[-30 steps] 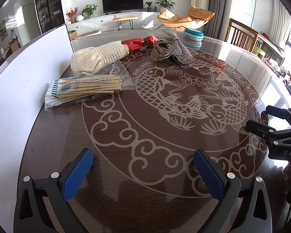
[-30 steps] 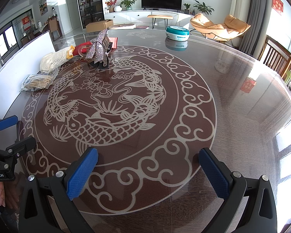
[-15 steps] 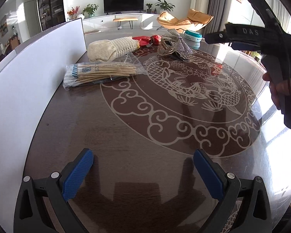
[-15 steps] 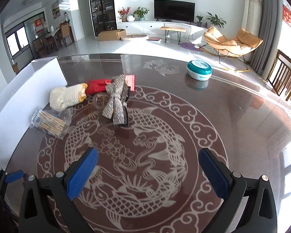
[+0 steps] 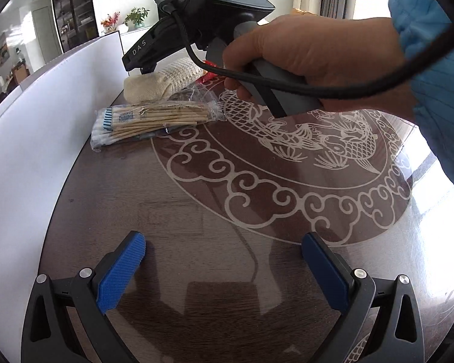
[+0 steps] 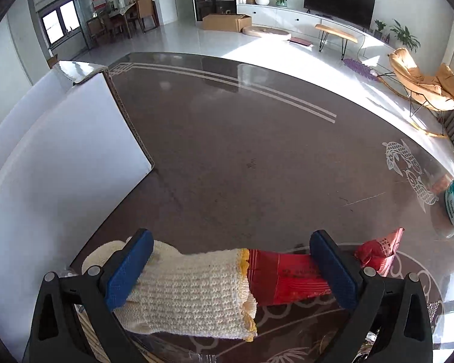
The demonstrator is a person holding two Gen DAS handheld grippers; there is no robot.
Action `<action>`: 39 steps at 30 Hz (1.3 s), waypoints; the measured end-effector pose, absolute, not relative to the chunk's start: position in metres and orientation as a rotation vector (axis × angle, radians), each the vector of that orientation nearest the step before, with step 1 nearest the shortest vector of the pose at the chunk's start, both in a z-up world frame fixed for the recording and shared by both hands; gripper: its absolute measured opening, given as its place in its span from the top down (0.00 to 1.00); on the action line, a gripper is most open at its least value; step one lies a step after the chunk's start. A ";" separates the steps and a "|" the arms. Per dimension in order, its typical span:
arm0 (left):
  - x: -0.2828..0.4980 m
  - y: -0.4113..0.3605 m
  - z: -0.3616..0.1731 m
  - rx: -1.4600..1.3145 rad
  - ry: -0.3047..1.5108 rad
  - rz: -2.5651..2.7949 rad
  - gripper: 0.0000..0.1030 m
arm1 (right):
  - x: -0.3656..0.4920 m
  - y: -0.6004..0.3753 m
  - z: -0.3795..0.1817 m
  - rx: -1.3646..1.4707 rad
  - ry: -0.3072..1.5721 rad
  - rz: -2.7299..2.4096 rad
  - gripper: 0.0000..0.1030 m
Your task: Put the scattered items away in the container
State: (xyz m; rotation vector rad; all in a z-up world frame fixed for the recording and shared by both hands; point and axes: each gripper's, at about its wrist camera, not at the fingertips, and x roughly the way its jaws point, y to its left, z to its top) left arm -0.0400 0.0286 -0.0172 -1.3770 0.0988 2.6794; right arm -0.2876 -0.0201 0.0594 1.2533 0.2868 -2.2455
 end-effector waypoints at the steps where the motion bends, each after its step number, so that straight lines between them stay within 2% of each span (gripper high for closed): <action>1: -0.040 0.029 -0.017 -1.377 0.099 2.679 0.00 | -0.278 -0.018 0.058 1.230 0.299 -2.212 0.00; 6: -0.040 0.027 -0.017 -1.373 0.088 2.678 0.00 | -0.222 0.003 0.052 1.181 0.422 -2.105 0.00; 16: -0.041 0.027 -0.017 -1.369 0.077 2.677 0.00 | -0.129 0.125 0.059 1.186 0.419 -2.211 0.00; 19: -0.041 0.027 -0.017 -1.368 0.073 2.676 0.00 | -0.101 0.170 0.086 1.059 0.330 -2.345 0.00; 22: -0.041 0.027 -0.016 -1.369 0.075 2.677 0.00 | -0.083 0.210 0.089 1.127 0.246 -2.435 0.00; 26: -0.041 0.027 -0.016 -1.369 0.077 2.677 0.00 | -0.073 0.258 0.070 1.302 0.070 -2.418 0.00; 29: -0.040 0.027 -0.016 -1.372 0.083 2.678 0.00 | -0.070 0.282 0.061 1.383 0.161 -2.545 0.00; 39: -0.041 0.028 -0.015 -1.367 0.070 2.676 0.00 | -0.129 0.303 0.054 1.411 0.133 -2.640 0.00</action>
